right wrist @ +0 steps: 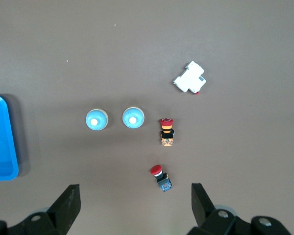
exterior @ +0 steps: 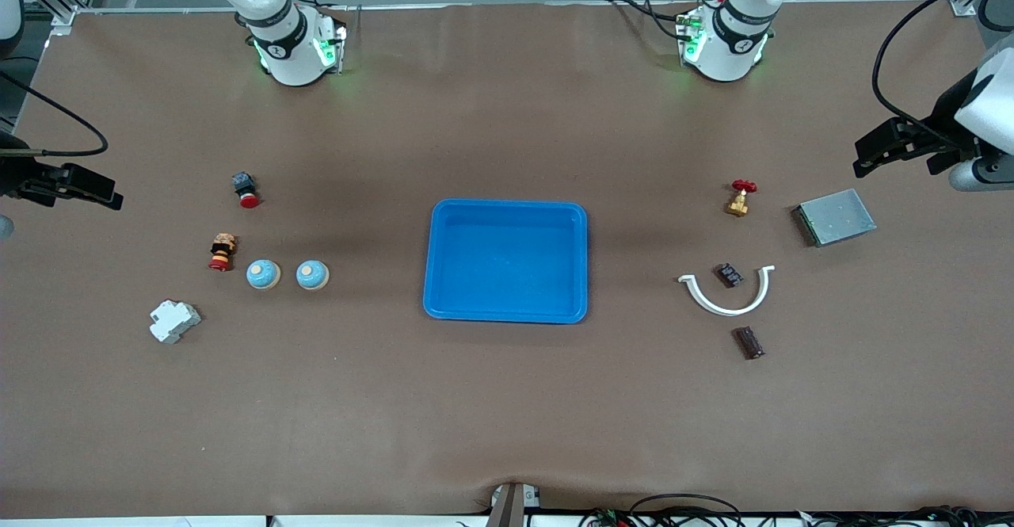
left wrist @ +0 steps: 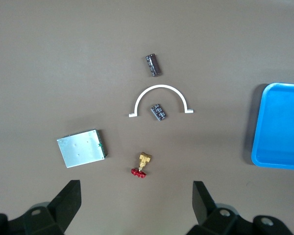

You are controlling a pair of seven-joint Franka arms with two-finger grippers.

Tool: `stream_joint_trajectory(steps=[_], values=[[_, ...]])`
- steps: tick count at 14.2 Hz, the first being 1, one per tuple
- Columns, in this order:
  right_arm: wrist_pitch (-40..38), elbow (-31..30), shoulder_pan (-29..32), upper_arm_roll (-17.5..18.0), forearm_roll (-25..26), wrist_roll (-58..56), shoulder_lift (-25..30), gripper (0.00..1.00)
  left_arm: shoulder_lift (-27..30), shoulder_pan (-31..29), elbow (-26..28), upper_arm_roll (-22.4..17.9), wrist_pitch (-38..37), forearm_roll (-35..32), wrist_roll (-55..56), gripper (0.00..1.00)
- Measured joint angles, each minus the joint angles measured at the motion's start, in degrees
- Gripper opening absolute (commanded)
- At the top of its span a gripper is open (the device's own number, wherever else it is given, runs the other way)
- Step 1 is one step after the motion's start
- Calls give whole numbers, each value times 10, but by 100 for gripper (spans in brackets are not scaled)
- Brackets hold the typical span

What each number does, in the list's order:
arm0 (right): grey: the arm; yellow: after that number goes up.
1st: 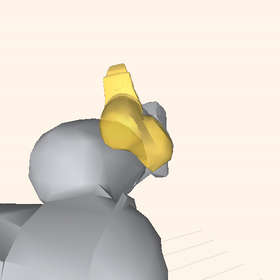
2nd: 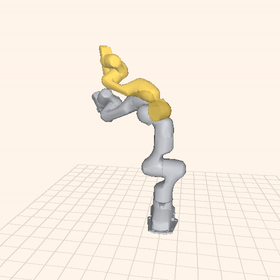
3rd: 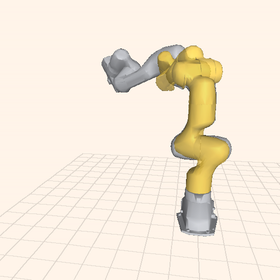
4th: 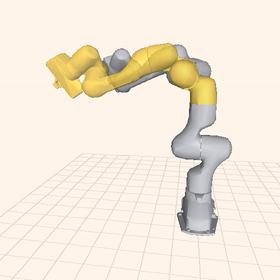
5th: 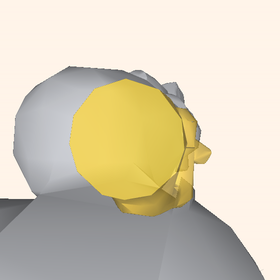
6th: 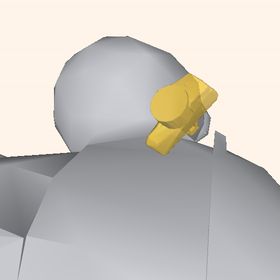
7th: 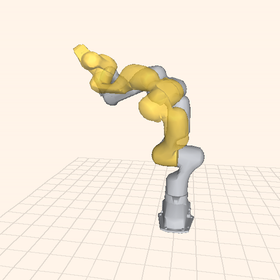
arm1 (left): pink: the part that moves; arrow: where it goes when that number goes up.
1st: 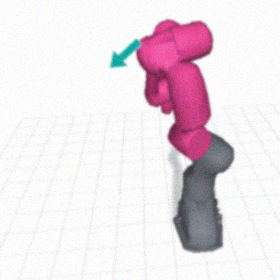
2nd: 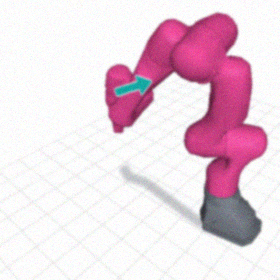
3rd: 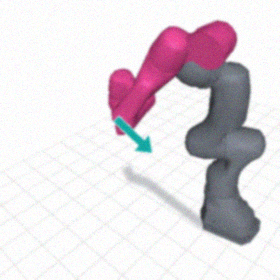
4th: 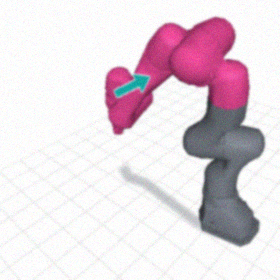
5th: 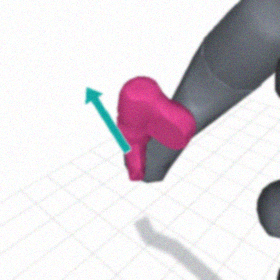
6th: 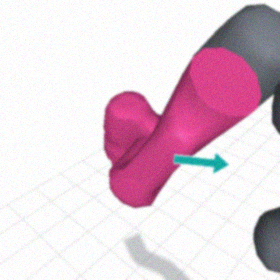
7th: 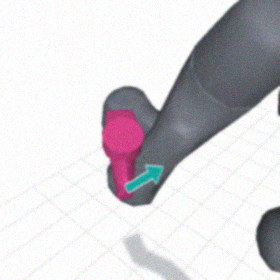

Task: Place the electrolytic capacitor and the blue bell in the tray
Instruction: 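Reach the left gripper to a capacitor while the right gripper reaches a bell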

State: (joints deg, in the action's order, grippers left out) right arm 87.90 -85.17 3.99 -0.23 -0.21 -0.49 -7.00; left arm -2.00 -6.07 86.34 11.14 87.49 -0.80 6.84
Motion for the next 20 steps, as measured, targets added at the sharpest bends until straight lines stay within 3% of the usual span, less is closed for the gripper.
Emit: stream_joint_trajectory(steps=[8,14,20], values=[[-4,0,-21,9,-2,0,-6,100,-15,0,65,-1,25,0,14,100],[-16,-10,-97,12,-15,21,-30,100,-13,0,194,1,180,0,85,100],[118,-98,-150,13,-28,122,-51,100,-31,1,352,3,401,0,166,100]])
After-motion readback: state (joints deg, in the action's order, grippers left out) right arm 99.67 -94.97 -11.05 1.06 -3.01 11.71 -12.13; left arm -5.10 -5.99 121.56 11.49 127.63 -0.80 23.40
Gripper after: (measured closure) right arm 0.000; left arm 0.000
